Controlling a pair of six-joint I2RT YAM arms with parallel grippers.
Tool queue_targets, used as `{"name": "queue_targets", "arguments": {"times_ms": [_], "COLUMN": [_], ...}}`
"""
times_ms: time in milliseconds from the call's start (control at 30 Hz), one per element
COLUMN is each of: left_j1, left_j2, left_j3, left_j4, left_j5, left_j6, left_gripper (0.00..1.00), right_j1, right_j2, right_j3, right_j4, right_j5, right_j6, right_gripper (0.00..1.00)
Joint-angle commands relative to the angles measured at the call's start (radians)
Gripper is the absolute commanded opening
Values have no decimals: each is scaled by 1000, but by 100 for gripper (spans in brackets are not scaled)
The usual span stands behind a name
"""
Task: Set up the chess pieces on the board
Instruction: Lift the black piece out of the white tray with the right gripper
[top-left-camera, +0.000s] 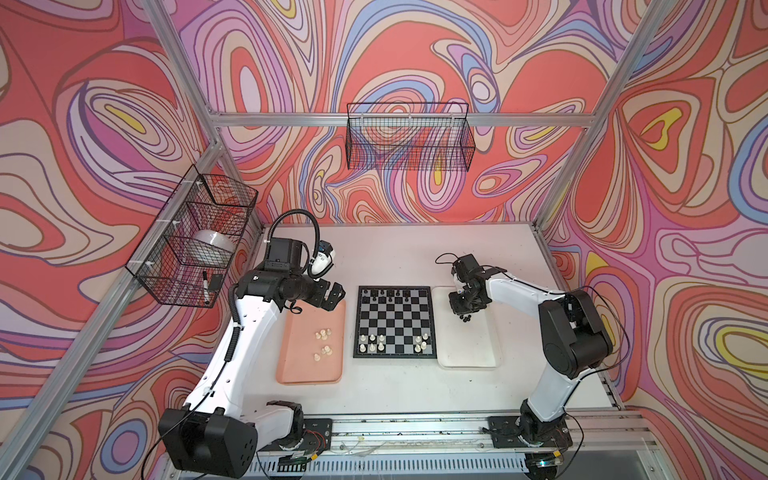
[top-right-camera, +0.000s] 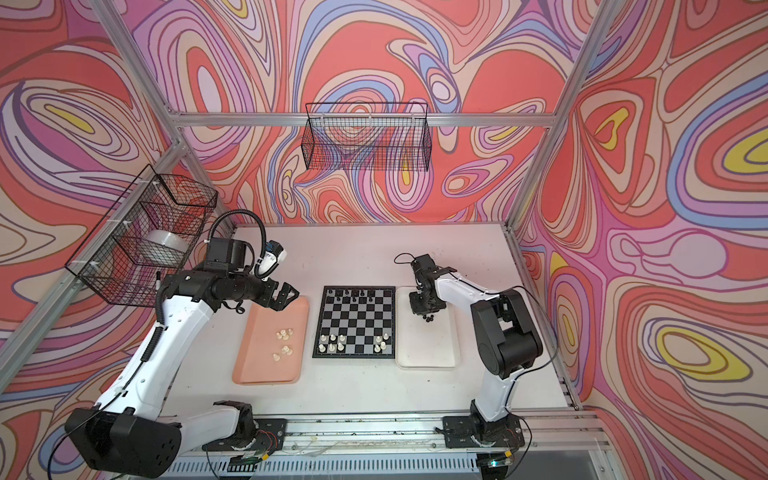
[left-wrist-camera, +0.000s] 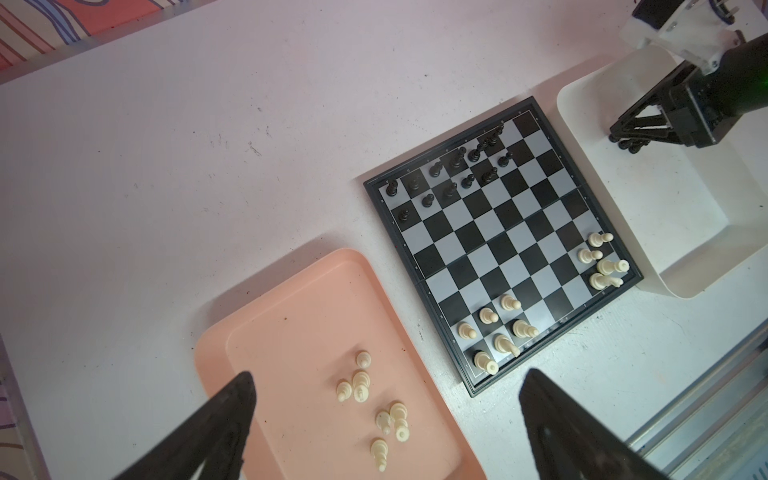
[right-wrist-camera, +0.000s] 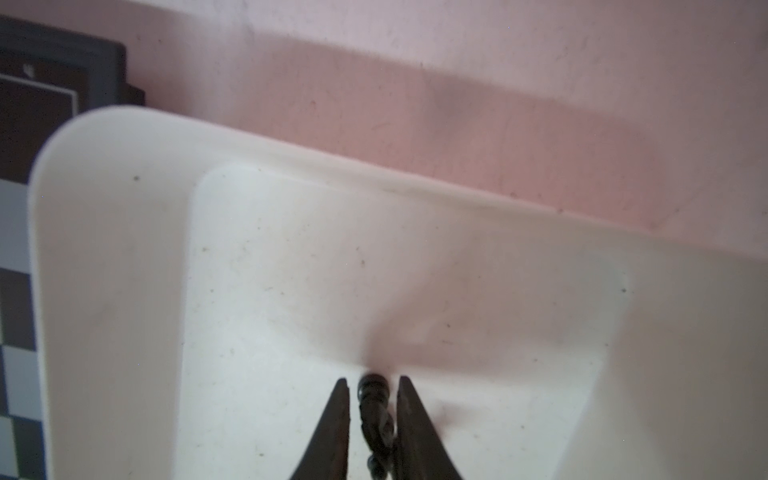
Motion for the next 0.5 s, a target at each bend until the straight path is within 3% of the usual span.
{"name": "queue_targets", "arguments": {"times_ms": [0,467], "left_j1": [-7,-7], "left_j2": [-22,-25], "left_j3": [-14,-17], "left_j4": [-24,-22], "left_j5": [-7,-6], "left_j6": [21,21], "left_gripper": [100,100], "right_j1": [6,6], "right_j2": [1,3], "right_j3": [3,7], "right_j4": [3,5], "right_j5": [17,28], "right_j6": [-9,-10], "right_gripper": [19,15]}}
